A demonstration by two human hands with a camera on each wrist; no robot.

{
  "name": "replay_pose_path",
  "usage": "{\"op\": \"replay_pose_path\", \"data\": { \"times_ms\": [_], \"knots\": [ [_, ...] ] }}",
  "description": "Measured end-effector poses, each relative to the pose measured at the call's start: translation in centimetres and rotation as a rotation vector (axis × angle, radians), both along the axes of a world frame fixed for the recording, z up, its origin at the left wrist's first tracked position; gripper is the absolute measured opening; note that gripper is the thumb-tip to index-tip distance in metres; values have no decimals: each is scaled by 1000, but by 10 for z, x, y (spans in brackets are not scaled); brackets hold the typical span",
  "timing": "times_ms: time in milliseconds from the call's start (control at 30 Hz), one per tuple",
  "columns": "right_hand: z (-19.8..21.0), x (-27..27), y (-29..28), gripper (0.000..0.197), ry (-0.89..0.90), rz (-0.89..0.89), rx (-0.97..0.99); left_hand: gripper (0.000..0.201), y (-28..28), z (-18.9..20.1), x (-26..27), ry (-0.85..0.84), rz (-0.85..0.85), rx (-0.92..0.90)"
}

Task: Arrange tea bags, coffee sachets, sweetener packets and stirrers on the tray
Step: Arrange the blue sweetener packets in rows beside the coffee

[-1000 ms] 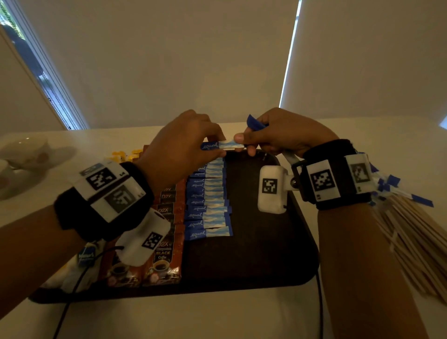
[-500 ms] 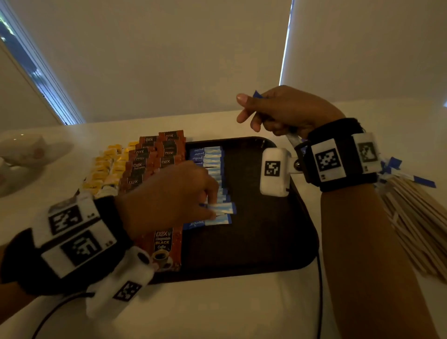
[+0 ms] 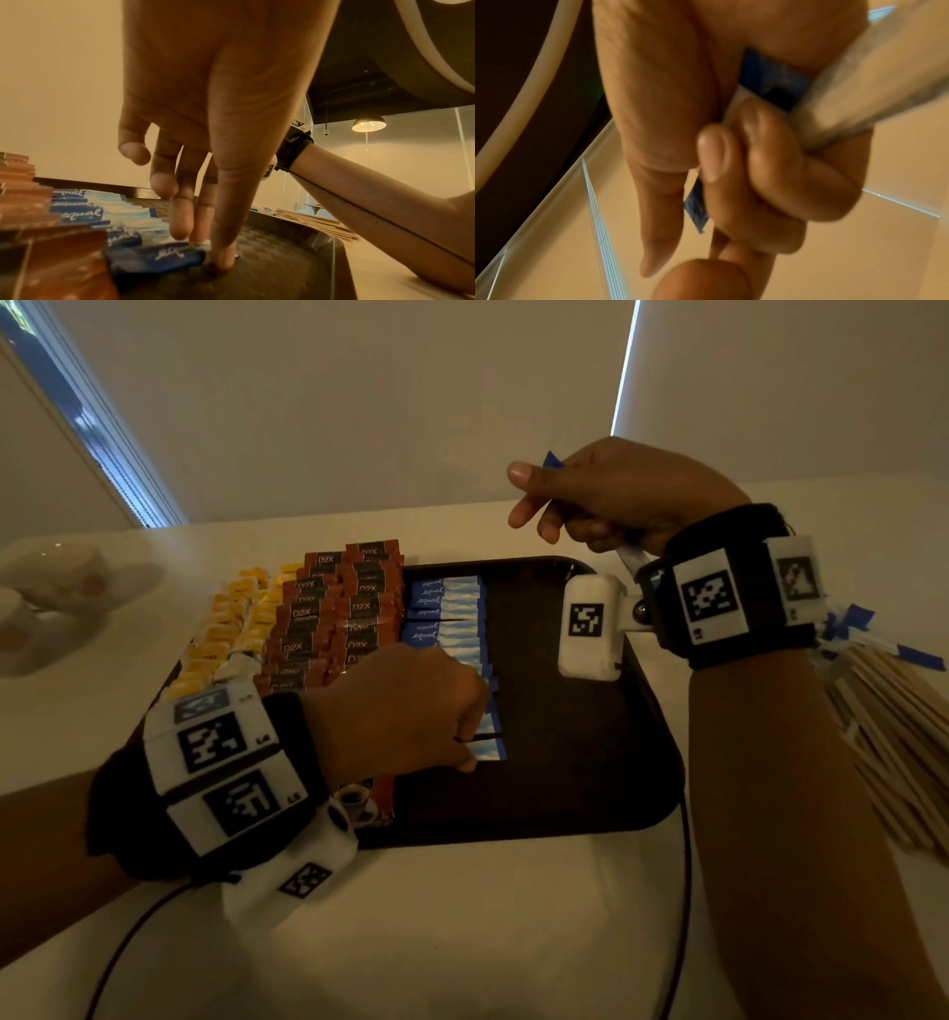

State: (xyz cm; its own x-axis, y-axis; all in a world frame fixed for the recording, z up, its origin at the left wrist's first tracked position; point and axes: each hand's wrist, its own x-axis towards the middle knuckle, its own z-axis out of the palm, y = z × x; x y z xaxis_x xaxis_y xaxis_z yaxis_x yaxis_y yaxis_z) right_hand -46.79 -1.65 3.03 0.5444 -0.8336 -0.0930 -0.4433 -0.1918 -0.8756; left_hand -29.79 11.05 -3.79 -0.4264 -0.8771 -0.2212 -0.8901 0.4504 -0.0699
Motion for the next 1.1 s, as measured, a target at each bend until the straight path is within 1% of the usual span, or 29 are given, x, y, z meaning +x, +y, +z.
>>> {"op": "replay_pose_path", "data": {
  "times_ms": [233, 500, 700, 767, 800, 867, 933, 1000, 1033, 1100],
  "knots": [
    [-1, 3, -1, 43, 9, 5, 6, 24, 0, -6, -4, 112, 29, 11],
    [-2, 4, 0, 41, 7, -2, 9, 24, -5, -6, -1, 58, 101, 89],
    [-2, 7, 1, 40, 8, 34, 7, 28, -8, -7, 0, 9, 103, 75],
    [-2, 8, 2, 41, 8, 58, 10, 25, -8, -2, 2, 19, 117, 84],
    [-2, 8, 3, 43, 9, 73, 14, 24, -10, 4, 3, 52, 137, 72],
    [-1, 10, 4, 52, 22, 106, 12, 22, -14, 26, 6, 177, 204, 5],
    [0, 14, 6, 65, 32, 146, 8, 23, -20, 51, 12, 393, 292, -124],
    [0, 20, 8, 74, -3, 219, 50, 29, -28, 68, 18, 677, 333, -243],
    [0, 22, 9, 76, -34, 266, 84, 31, -31, 72, 18, 783, 336, -261],
    [-1, 28, 13, 80, -84, 341, 141, 32, -37, 74, 14, 903, 338, -225]
  ]
}}
